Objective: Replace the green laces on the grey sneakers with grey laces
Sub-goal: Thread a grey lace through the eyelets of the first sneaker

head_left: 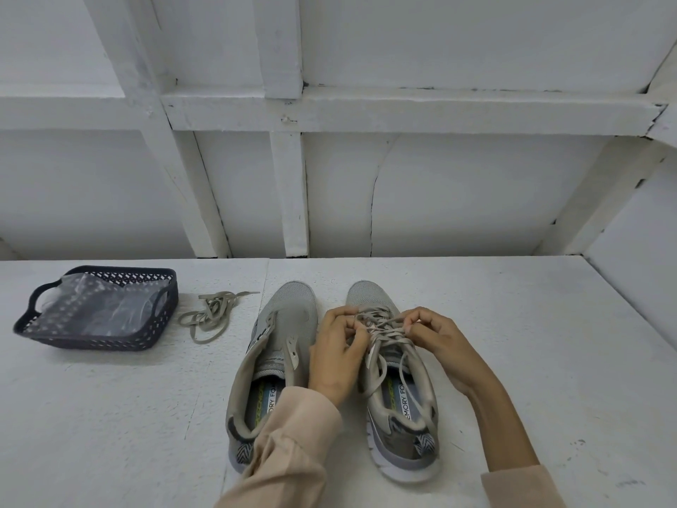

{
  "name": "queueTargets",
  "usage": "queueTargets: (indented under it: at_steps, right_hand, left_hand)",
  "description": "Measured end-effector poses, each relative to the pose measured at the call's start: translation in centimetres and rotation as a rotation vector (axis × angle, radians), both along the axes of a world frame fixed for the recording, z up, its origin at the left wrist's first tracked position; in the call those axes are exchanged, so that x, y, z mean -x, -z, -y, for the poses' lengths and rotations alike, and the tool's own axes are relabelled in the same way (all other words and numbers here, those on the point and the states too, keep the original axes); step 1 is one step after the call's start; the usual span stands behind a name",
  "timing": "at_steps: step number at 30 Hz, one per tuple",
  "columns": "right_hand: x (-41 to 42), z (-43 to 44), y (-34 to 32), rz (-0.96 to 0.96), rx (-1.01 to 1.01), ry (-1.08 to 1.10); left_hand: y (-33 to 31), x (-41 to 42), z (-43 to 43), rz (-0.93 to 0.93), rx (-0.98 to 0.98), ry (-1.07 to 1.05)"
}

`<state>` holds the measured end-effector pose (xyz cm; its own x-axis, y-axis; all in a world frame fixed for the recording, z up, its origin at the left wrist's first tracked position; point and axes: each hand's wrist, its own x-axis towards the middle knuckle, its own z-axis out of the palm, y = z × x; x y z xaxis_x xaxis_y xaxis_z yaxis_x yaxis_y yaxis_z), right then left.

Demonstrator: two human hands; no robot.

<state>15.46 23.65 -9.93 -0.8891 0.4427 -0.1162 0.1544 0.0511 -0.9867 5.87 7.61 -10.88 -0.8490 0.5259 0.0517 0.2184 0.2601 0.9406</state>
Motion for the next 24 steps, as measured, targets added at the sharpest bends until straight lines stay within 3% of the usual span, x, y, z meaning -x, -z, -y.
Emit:
queueTargets:
  at_steps: [4,14,21,24]
  right_hand:
    - [-0.1,0.3,0.0,-0.014,0.121,0.056]
    - [0.6,0.3,-0.9,0.054,-0.088,0.054]
    - [-0.4,-0.2,0.1,0.056,0.24,0.129]
    - [-0.2,0.3,-0.8,0.066,0.22,0.134]
  left_hand:
    - [-0.3,0.0,0.1,0.025,0.021,-0.02]
    - [-0.9,0.5,-0.1,0.011,0.02,0.031]
    - [-0.5,-0.5,0.2,0.032,0.03,-0.094]
    - [-0.9,-0.1,0.2,0.057,0.025,-0.069]
